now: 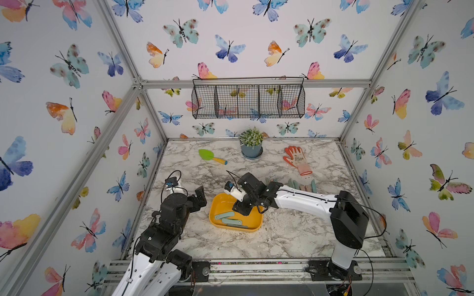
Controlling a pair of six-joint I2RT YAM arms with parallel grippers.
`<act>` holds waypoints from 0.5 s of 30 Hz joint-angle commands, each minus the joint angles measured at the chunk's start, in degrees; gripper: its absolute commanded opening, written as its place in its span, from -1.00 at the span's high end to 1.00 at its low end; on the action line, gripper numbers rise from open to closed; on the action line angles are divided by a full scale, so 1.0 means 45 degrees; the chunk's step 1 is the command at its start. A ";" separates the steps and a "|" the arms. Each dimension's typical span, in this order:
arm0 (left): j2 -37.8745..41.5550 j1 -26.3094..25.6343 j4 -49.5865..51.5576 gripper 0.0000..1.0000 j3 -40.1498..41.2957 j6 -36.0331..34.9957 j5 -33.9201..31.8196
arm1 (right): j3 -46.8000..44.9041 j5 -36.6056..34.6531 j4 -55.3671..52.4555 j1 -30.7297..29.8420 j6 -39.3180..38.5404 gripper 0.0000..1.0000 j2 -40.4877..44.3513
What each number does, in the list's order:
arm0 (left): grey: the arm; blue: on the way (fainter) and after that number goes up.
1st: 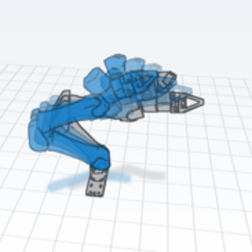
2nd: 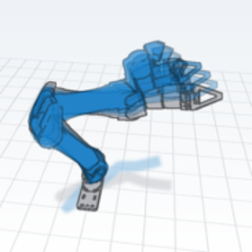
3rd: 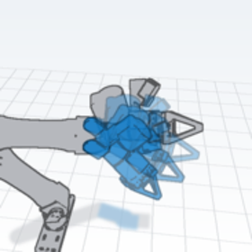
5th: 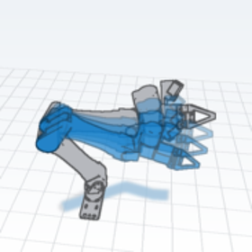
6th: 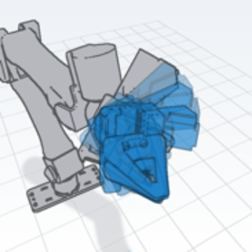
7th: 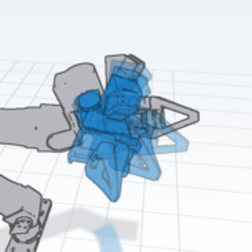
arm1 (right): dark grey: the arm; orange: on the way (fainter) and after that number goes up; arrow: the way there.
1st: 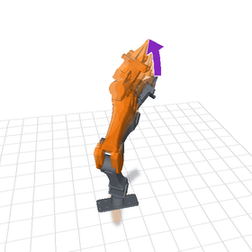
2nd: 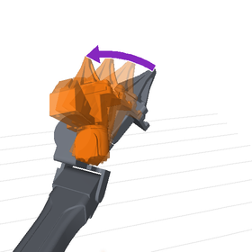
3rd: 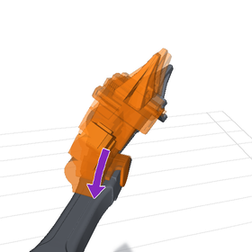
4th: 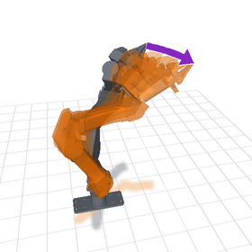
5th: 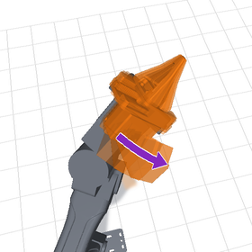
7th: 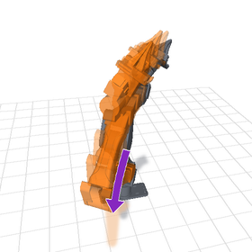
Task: Take the fruit knife out of the storage box
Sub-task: Adjust the fruit knife in the storage box.
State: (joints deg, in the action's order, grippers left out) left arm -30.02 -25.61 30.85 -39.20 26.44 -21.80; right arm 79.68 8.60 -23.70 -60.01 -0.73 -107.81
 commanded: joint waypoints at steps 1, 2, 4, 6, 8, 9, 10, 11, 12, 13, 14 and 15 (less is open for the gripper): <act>0.0207 0.0044 0.0104 -0.97 -0.0156 0.0099 -0.0362 | 0.1268 -0.0998 -0.1561 -0.0473 0.0818 0.00 -0.1151; 0.0226 0.0031 0.0097 -0.97 -0.0156 0.0101 -0.0342 | 0.1527 -0.1140 -0.1796 -0.0572 0.0997 -0.02 -0.1449; 0.0245 0.0028 0.0088 -0.97 -0.0158 0.0069 -0.0297 | 0.2080 -0.1080 -0.2171 -0.0791 0.1226 -0.04 -0.2064; 0.0231 0.0026 0.0080 -0.97 -0.0156 0.0062 -0.0251 | 0.2485 -0.1130 -0.2500 -0.0948 0.1404 -0.07 -0.2490; 0.0236 0.0029 0.0097 -0.97 -0.0175 0.0044 -0.0237 | 0.2864 -0.1111 -0.2873 -0.1008 0.1554 -0.09 -0.2877; 0.0245 0.0026 0.0097 -0.97 -0.0193 0.0045 -0.0233 | 0.3066 -0.1092 -0.3088 -0.1054 0.1561 -0.10 -0.3013; 0.0265 0.0029 0.0097 -0.97 -0.0181 0.0045 -0.0231 | 0.3227 -0.1120 -0.3285 -0.1077 0.1591 -0.11 -0.3178; 0.0288 0.0027 0.0083 -0.97 -0.0166 0.0043 -0.0230 | 0.3384 -0.1163 -0.3500 -0.1078 0.1642 -0.12 -0.3296; 0.0303 0.0027 0.0078 -0.97 -0.0161 0.0040 -0.0214 | 0.3597 -0.1229 -0.3790 -0.1079 0.1666 -0.13 -0.3468; 0.0321 0.0036 0.0063 -0.97 -0.0160 0.0040 -0.0195 | 0.3739 -0.1286 -0.4022 -0.1096 0.1652 -0.14 -0.3611; 0.0324 0.0029 0.0058 -0.97 -0.0138 0.0042 -0.0177 | 0.3841 -0.1349 -0.4197 -0.1081 0.1682 -0.15 -0.3705; 0.0333 0.0026 0.0056 -0.97 -0.0147 0.0017 -0.0158 | 0.3949 -0.1416 -0.4415 -0.1092 0.1696 -0.15 -0.3826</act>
State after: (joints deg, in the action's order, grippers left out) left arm -29.21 -25.61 30.83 -39.20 26.44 -21.82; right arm 95.50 4.01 -38.04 -64.84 5.63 -123.59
